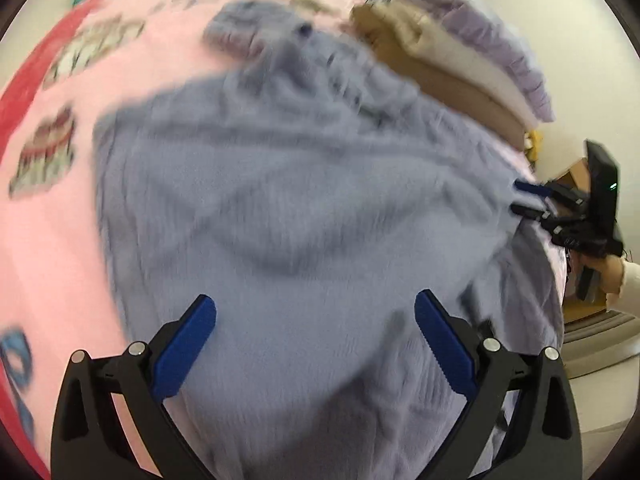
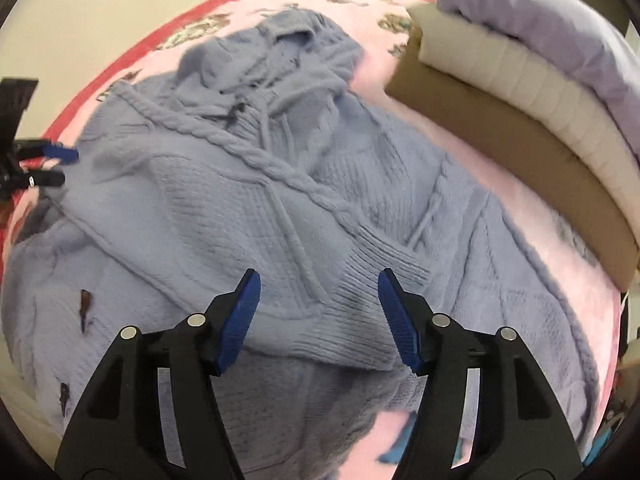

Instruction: Fold large clothes

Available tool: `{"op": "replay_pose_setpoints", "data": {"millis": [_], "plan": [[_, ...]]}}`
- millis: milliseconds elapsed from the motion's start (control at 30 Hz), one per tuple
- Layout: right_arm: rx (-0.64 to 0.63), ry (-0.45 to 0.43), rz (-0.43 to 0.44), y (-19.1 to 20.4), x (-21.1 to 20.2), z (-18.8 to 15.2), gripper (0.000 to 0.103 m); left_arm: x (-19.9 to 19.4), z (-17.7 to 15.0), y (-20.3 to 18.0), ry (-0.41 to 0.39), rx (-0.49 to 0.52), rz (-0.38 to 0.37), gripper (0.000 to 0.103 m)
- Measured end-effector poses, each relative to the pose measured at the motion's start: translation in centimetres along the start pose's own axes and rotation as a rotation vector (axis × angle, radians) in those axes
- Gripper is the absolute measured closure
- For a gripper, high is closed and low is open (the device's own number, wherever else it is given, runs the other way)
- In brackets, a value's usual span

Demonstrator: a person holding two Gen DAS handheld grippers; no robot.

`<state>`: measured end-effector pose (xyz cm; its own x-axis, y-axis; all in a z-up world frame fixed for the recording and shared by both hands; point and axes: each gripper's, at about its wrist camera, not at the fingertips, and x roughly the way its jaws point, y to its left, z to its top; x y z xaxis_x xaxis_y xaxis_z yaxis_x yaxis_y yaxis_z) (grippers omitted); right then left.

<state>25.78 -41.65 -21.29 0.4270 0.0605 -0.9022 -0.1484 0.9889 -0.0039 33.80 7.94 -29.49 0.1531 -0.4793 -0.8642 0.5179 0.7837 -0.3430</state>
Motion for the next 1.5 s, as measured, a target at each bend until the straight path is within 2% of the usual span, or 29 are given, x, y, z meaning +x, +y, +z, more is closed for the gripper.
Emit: {"op": "replay_pose_setpoints", "data": {"millis": [133,233,333,400,433,533,600,667,733,800,900,967,1067,1167,1233,1267,1367,1500], "plan": [[-0.004,0.120,-0.042,0.1,3.1,-1.2,0.045,1.0,-1.7,0.0,0.009,0.036,0.021,0.005],[-0.009,0.108,-0.043,0.2,3.6,-1.7,0.042,1.7,-1.3,0.8,0.008,0.022,0.010,0.005],[0.010,0.133,-0.035,0.1,3.6,-1.2,0.040,2.0,-0.9,0.8,0.015,0.036,0.011,0.005],[0.048,0.090,-0.009,-0.3,2.2,-0.9,0.040,1.1,-0.8,0.3,0.018,0.037,0.023,0.005],[0.081,0.038,0.006,-0.6,0.8,-0.9,0.036,0.5,-0.8,0.0,0.009,0.027,0.023,0.005],[0.212,-0.098,-0.026,-1.9,-3.5,-2.2,0.013,-2.2,-1.7,-0.5,-0.039,-0.036,-0.004,0.005],[0.308,-0.124,-0.056,-3.1,-5.6,-3.8,0.012,-3.7,-2.2,-1.5,-0.076,-0.073,-0.010,0.005],[0.397,-0.120,-0.115,-4.7,-7.3,-6.0,0.010,-4.3,-2.7,-3.3,-0.097,-0.070,-0.015,0.005],[0.484,-0.142,-0.175,-6.8,-8.8,-9.0,0.008,-3.7,-2.8,-6.5,-0.104,-0.018,0.000,0.005],[0.584,-0.174,-0.192,-9.6,-9.3,-11.6,0.008,-2.1,-2.4,-9.6,-0.102,0.045,0.019,0.005],[0.806,-0.191,-0.237,-15.5,-9.5,-16.3,0.009,0.9,-1.2,-13.8,-0.102,0.067,0.048,0.005],[0.964,-0.260,-0.287,-20.1,-10.6,-20.3,0.009,2.9,0.0,-16.9,-0.133,0.085,0.069,0.005],[1.190,-0.329,-0.272,-26.4,-11.5,-25.9,0.011,5.7,1.7,-20.8,-0.144,0.117,0.119,0.005],[1.303,-0.394,-0.261,-31.1,-12.3,-30.1,0.012,8.1,3.0,-23.0,-0.128,0.090,0.118,0.005],[1.282,-0.397,-0.280,-33.5,-12.6,-31.5,0.015,9.9,3.6,-23.9,-0.101,0.058,0.121,0.005],[1.233,-0.376,-0.293,-34.3,-12.6,-31.7,0.016,10.8,3.8,-24.5,-0.086,0.055,0.139,0.005],[0.961,-0.303,-0.281,-35.5,-12.2,-30.8,0.016,11.9,4.1,-25.4,-0.066,0.057,0.181,0.005],[0.619,-0.202,-0.235,-34.2,-11.1,-28.2,0.017,12.7,4.6,-26.1,-0.041,0.053,0.202,0.005]]}}
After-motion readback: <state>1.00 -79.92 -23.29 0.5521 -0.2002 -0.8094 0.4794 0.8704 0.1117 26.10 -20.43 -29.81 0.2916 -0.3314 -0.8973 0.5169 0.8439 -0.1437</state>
